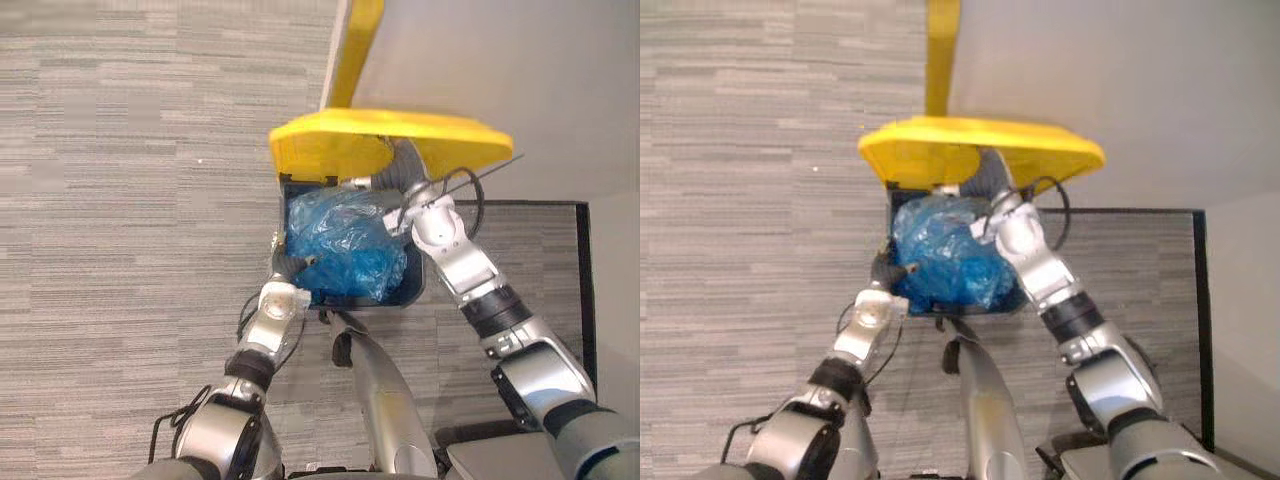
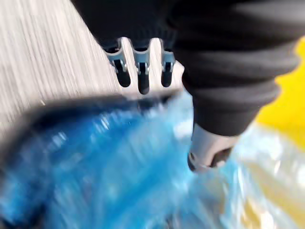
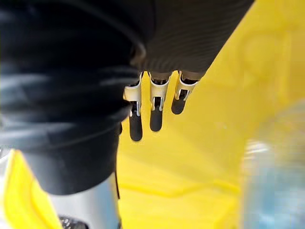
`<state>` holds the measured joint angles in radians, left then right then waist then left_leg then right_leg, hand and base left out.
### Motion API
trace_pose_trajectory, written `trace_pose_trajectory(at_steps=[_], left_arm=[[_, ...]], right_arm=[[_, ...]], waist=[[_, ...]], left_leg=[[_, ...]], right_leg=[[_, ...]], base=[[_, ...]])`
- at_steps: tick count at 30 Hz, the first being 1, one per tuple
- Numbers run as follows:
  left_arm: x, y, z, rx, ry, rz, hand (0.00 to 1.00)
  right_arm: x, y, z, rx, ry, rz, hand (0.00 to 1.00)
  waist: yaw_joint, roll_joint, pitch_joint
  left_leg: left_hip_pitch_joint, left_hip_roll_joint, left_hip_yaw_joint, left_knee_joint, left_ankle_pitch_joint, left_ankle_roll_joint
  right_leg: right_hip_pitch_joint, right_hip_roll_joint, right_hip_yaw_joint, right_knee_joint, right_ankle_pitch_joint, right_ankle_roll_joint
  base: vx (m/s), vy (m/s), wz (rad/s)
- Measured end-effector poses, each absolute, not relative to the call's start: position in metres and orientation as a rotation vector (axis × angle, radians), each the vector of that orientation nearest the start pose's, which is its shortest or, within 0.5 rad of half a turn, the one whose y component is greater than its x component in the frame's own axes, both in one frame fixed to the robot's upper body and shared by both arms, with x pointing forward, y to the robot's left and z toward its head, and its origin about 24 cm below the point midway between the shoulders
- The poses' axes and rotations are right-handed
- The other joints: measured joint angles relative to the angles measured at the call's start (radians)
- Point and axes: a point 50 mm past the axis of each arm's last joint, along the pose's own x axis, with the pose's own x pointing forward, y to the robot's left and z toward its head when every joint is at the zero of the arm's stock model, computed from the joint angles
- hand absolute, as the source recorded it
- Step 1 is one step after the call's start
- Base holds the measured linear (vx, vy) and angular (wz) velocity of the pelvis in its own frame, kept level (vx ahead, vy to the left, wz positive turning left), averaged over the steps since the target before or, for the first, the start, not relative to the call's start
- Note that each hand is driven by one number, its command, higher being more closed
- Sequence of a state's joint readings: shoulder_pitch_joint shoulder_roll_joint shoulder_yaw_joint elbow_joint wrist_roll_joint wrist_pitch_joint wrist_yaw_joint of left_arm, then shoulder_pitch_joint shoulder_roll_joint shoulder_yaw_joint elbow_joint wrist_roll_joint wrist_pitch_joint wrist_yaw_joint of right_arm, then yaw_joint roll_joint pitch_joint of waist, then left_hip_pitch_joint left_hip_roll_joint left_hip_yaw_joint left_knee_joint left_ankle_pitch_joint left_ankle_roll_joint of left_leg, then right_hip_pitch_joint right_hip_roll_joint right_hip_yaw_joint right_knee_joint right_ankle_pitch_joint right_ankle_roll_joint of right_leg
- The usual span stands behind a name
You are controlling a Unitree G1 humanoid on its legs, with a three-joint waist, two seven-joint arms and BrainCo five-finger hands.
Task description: Gather rubbish on tea table into small bin, then transfer packed bag to large trash can.
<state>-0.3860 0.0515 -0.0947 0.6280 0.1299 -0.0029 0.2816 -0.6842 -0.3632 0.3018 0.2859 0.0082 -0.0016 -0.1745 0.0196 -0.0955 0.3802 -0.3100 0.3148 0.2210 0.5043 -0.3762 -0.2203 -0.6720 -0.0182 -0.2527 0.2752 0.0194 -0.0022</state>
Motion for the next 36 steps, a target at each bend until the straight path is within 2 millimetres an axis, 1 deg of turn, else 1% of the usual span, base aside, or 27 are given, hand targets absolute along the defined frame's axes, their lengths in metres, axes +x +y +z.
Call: trace_pose_trajectory(at_steps=[1,3,4,5,6,9,10,11,12,14,15,16,17,18,19,20,21,22,23,24,25,26,27,28,30,34,36], left_arm=[[0.302,0.145,-0.009,0.285,0.252,0.107,0.0],[0.29,0.158,-0.024,0.283,0.307,0.114,0.0],[0.264,0.178,-0.052,0.269,0.43,0.131,0.0],[0.257,0.183,-0.059,0.266,0.465,0.136,0.0],[0.238,0.196,-0.076,0.258,0.55,0.157,0.0],[0.197,0.216,-0.109,0.232,0.735,0.199,0.0],[0.19,0.218,-0.113,0.226,0.764,0.203,0.0],[0.173,0.222,-0.124,0.2,0.836,0.219,0.0],[0.169,0.222,-0.126,0.193,0.854,0.22,0.0],[0.158,0.222,-0.132,0.155,0.891,0.238,0.0],[0.152,0.223,-0.134,0.142,0.906,0.255,0.0],[0.148,0.224,-0.136,0.134,0.915,0.266,0.0],[0.147,0.224,-0.136,0.13,0.919,0.267,0.0],[0.143,0.22,-0.139,0.115,0.934,0.269,0.0],[0.138,0.219,-0.141,0.108,0.947,0.273,0.0],[0.137,0.219,-0.141,0.106,0.95,0.274,0.0],[0.131,0.22,-0.143,0.109,0.966,0.278,0.0],[0.131,0.222,-0.143,0.113,0.968,0.282,0.0],[0.132,0.219,-0.144,0.101,0.972,0.28,0.0],[0.129,0.207,-0.147,0.048,0.981,0.278,0.0],[0.132,0.201,-0.147,0.018,0.975,0.28,0.0],[0.131,0.201,-0.147,0.02,0.981,0.278,0.0],[0.128,0.19,-0.151,-0.005,1.007,0.246,0.0],[0.123,0.184,-0.154,-0.025,1.028,0.231,0.0],[0.122,0.187,-0.154,-0.025,1.029,0.235,0.0],[0.123,0.193,-0.154,-0.022,1.034,0.247,0.0],[0.116,0.195,-0.157,-0.026,1.058,0.259,0.0]], right_arm=[[0.353,-0.131,0.157,-0.436,-0.341,0.102,0.0],[0.35,-0.135,0.141,-0.435,-0.288,0.107,0.0],[0.344,-0.139,0.11,-0.43,-0.179,0.115,0.0],[0.342,-0.14,0.101,-0.431,-0.15,0.119,0.0],[0.338,-0.14,0.082,-0.434,-0.081,0.131,0.0],[0.321,-0.14,0.046,-0.384,0.038,0.141,0.0],[0.318,-0.14,0.04,-0.373,0.058,0.139,0.0],[0.308,-0.139,0.02,-0.36,0.131,0.147,0.0],[0.304,-0.138,0.013,-0.362,0.154,0.15,0.0],[0.284,-0.14,-0.014,-0.358,0.255,0.159,0.0],[0.267,-0.141,-0.035,-0.342,0.336,0.162,0.0],[0.245,-0.143,-0.059,-0.336,0.435,0.172,0.0],[0.239,-0.144,-0.064,-0.338,0.459,0.174,0.0],[0.22,-0.146,-0.084,-0.334,0.554,0.174,0.0],[0.202,-0.152,-0.101,-0.308,0.652,0.143,0.0],[0.194,-0.155,-0.108,-0.297,0.688,0.13,0.0],[0.166,-0.162,-0.125,-0.23,0.799,0.062,0.0],[0.154,-0.168,-0.132,-0.199,0.847,0.0,0.0],[0.151,-0.169,-0.134,-0.195,0.859,-0.012,0.0],[0.146,-0.18,-0.138,-0.193,0.891,-0.061,0.0],[0.145,-0.184,-0.139,-0.155,0.9,-0.11,0.0],[0.141,-0.186,-0.141,-0.153,0.917,-0.123,0.0],[0.131,-0.193,-0.147,-0.148,0.976,-0.157,0.0],[0.125,-0.202,-0.15,-0.156,1.011,-0.193,0.0],[0.118,-0.209,-0.153,-0.135,1.055,-0.239,0.0],[0.112,-0.217,-0.155,-0.1,1.089,-0.312,0.0],[0.108,-0.218,-0.156,-0.101,1.104,-0.314,0.0]], waist=[[0.007,0.0,-0.005],[0.014,0.002,-0.014],[0.016,-0.001,-0.055],[0.017,-0.001,-0.059],[0.02,0.001,-0.066],[0.025,0.002,-0.084],[0.027,0.002,-0.084],[0.029,0.002,-0.084],[0.029,0.002,-0.084],[0.029,0.002,-0.086],[0.03,0.0,-0.093],[0.027,-0.005,-0.111],[0.025,0.0,-0.115],[0.018,0.024,-0.122],[0.001,0.025,-0.131],[-0.005,0.031,-0.136],[-0.017,0.015,-0.166],[-0.017,-0.005,-0.189],[-0.008,0.008,-0.197],[0.012,0.057,-0.222],[-0.009,0.036,-0.226],[-0.015,0.024,-0.234],[-0.018,0.053,-0.247],[-0.016,0.084,-0.282],[-0.015,0.101,-0.296],[-0.017,0.108,-0.302],[-0.017,0.097,-0.299]], left_leg=[[0.027,-0.011,0.0,-0.011,0.002,0.004],[0.053,-0.018,0.0,-0.019,0.002,0.007],[0.08,-0.039,0.003,-0.049,0.012,0.025],[0.096,-0.044,0.003,-0.058,0.014,0.028],[0.134,-0.054,0.005,-0.076,0.018,0.036],[0.185,-0.074,0.009,-0.082,0.018,0.042],[0.196,-0.078,0.011,-0.082,0.017,0.044],[0.229,-0.091,0.019,-0.078,0.014,0.049],[0.239,-0.097,0.021,-0.078,0.014,0.048],[0.271,-0.111,0.028,-0.074,0.013,0.05],[0.283,-0.117,0.036,-0.062,0.008,0.059],[0.276,-0.122,0.047,-0.033,0.002,0.071],[0.277,-0.118,0.052,-0.032,0.0,0.073],[0.276,-0.09,0.071,-0.04,0.014,0.075],[0.281,-0.076,0.072,-0.039,0.018,0.07],[0.281,-0.076,0.069,-0.041,0.022,0.069],[0.288,-0.086,0.052,-0.045,0.027,0.063],[0.294,-0.096,0.063,-0.047,0.025,0.06],[0.298,-0.089,0.075,-0.067,0.026,0.067],[0.294,-0.043,0.119,-0.134,0.075,0.068],[0.32,-0.08,0.133,-0.187,0.122,0.044],[0.34,-0.104,0.133,-0.211,0.133,0.042],[0.356,-0.096,0.125,-0.259,0.152,0.049],[0.347,-0.102,0.101,-0.312,0.17,0.082],[0.351,-0.11,0.079,-0.363,0.198,0.12],[0.352,-0.121,0.069,-0.401,0.216,0.112],[0.365,-0.129,0.069,-0.408,0.216,0.111]], right_leg=[[0.023,-0.002,0.005,-0.003,-0.002,0.003],[0.046,-0.005,0.011,-0.009,-0.002,0.004],[0.066,-0.018,0.017,-0.019,-0.001,0.005],[0.082,-0.019,0.017,-0.025,0.001,0.008],[0.117,-0.023,0.021,-0.04,0.006,0.015],[0.17,-0.037,0.031,-0.056,0.018,0.026],[0.181,-0.039,0.034,-0.059,0.022,0.031],[0.212,-0.048,0.045,-0.068,0.03,0.038],[0.221,-0.051,0.047,-0.071,0.032,0.038],[0.256,-0.065,0.056,-0.081,0.039,0.052],[0.278,-0.069,0.06,-0.098,0.048,0.074],[0.28,-0.077,0.061,-0.11,0.049,0.124],[0.283,-0.077,0.057,-0.112,0.034,0.144],[0.233,-0.091,0.046,0.019,-0.019,0.098],[0.186,-0.106,0.048,0.3,-0.045,0.021],[0.182,-0.111,0.053,0.373,-0.062,0.012],[0.224,-0.136,0.078,0.529,-0.101,0.013],[0.266,-0.108,0.09,0.442,-0.155,0.043],[0.292,-0.083,0.093,0.366,-0.157,0.051],[0.327,-0.026,0.126,0.231,-0.161,0.035],[0.33,-0.079,0.106,0.361,-0.226,0.007],[0.369,-0.094,0.117,0.323,-0.265,0.033],[0.422,-0.05,0.128,0.207,-0.241,0.013],[0.445,-0.014,0.136,0.093,-0.184,0.007],[0.464,0.011,0.147,-0.004,-0.127,0.009],[0.485,0.023,0.159,-0.095,-0.061,0.014],[0.52,0.02,0.161,-0.145,-0.031,0.022]], base=[[0.04,0.057,0.09],[0.04,0.069,0.03],[0.05,0.072,0.07],[0.05,0.069,0.08],[0.03,0.075,0.03],[-0.01,0.071,0.0],[-0.06,0.076,-0.12],[-0.08,0.077,-0.09],[-0.12,0.095,-0.09],[-0.13,0.067,-0.05],[-0.17,0.067,-0.17],[-0.18,0.057,-0.21],[-0.19,-0.011,-0.27],[-0.19,-0.061,-0.17],[-0.17,-0.075,-0.08],[-0.09,-0.091,0.21],[0.0,-0.117,0.02],[0.01,-0.128,-0.23],[-0.04,-0.149,-0.84],[-0.08,-0.158,-0.63],[-0.05,-0.164,-0.41],[-0.05,-0.142,-0.12],[-0.07,-0.089,-0.29],[-0.09,-0.057,-0.42],[-0.04,-0.01,-0.36],[-0.06,0.025,-0.15],[-0.04,0.07,-0.01]])
